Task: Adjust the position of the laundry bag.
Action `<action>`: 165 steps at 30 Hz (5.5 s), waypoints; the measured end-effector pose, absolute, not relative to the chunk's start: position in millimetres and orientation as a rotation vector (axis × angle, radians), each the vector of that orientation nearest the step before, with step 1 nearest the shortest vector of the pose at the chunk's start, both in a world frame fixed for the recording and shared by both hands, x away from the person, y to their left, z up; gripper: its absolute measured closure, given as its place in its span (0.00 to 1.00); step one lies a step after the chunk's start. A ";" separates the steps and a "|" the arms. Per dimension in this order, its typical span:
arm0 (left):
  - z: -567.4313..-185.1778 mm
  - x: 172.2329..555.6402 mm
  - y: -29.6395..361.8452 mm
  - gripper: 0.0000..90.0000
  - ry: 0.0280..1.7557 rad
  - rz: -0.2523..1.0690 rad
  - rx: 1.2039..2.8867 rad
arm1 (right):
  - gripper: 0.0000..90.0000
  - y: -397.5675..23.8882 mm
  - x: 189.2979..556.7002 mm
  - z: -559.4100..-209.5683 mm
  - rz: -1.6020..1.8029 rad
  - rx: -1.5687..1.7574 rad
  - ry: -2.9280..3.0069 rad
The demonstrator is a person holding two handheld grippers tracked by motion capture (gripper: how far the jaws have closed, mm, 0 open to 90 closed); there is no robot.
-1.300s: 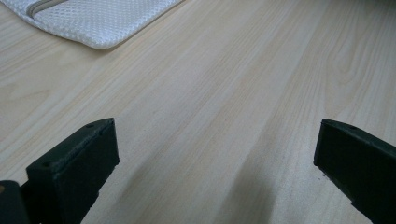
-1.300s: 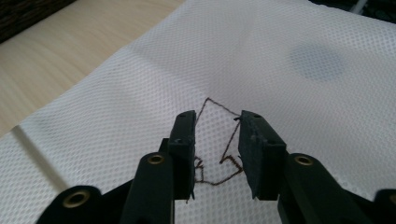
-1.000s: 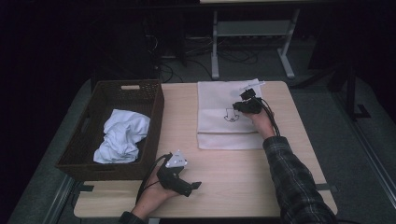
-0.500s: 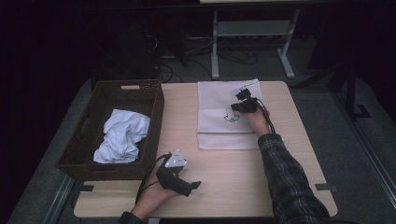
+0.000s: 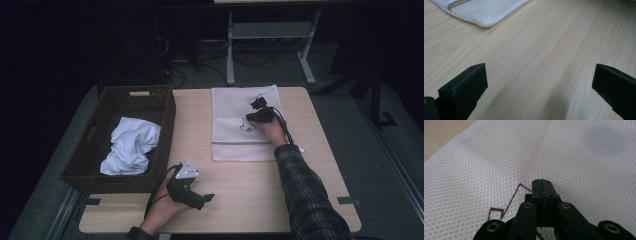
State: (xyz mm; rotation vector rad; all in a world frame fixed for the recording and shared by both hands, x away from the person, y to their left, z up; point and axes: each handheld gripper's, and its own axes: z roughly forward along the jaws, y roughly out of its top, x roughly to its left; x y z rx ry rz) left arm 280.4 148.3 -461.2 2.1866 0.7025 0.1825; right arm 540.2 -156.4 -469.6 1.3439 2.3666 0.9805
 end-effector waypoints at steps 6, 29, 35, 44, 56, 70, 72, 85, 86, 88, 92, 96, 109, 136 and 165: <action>-461.3 280.4 148.3 0.00 0.700 0.185 2.193 | 0.99 -157.4 533.9 -469.5 0.979 1.349 2.363; -462.3 279.9 146.8 0.00 0.703 0.197 2.204 | 0.99 -169.5 492.5 -467.0 0.949 1.397 2.358; -462.5 279.7 146.5 0.00 0.703 0.201 2.208 | 0.99 -172.8 478.6 -466.6 0.938 1.387 2.358; -463.5 280.0 145.5 0.00 0.699 0.200 2.213 | 0.99 -179.4 460.6 -465.7 0.930 1.379 2.375; -463.3 279.8 145.8 0.00 0.695 0.196 2.210 | 0.99 -181.7 443.0 -463.5 0.895 1.364 2.402; -462.8 279.6 146.0 0.00 0.694 0.195 2.211 | 0.99 -183.3 418.2 -461.4 0.868 1.361 2.429; -462.7 279.4 146.0 0.00 0.694 0.195 2.210 | 0.99 -183.6 412.1 -460.8 0.855 1.350 2.436; -462.2 278.7 146.2 0.00 0.694 0.197 2.206 | 0.99 -189.4 395.8 -458.9 0.814 1.349 2.443; -462.2 278.7 146.2 0.00 0.694 0.197 2.206 | 0.99 -190.5 395.2 -458.7 0.807 1.359 2.439; -462.3 278.7 146.1 0.00 0.693 0.197 2.207 | 0.99 -192.9 394.4 -458.3 0.797 1.365 2.434; -462.3 278.7 145.8 0.00 0.691 0.197 2.210 | 0.99 -201.2 394.1 -458.3 0.791 1.391 2.415; -462.3 278.8 145.7 0.00 0.688 0.198 2.215 | 0.99 -210.5 395.7 -458.5 0.784 1.420 2.388; -462.7 278.6 145.2 0.00 0.692 0.198 2.212 | 0.99 -239.0 403.9 -459.5 0.753 1.508 2.290; -462.1 278.6 146.5 0.00 0.692 0.202 2.210 | 0.61 -261.0 365.0 -423.0 1.060 1.410 2.301; -461.3 278.5 146.3 0.00 0.691 0.211 2.203 | 0.47 -315.1 298.4 -428.0 1.066 1.432 2.317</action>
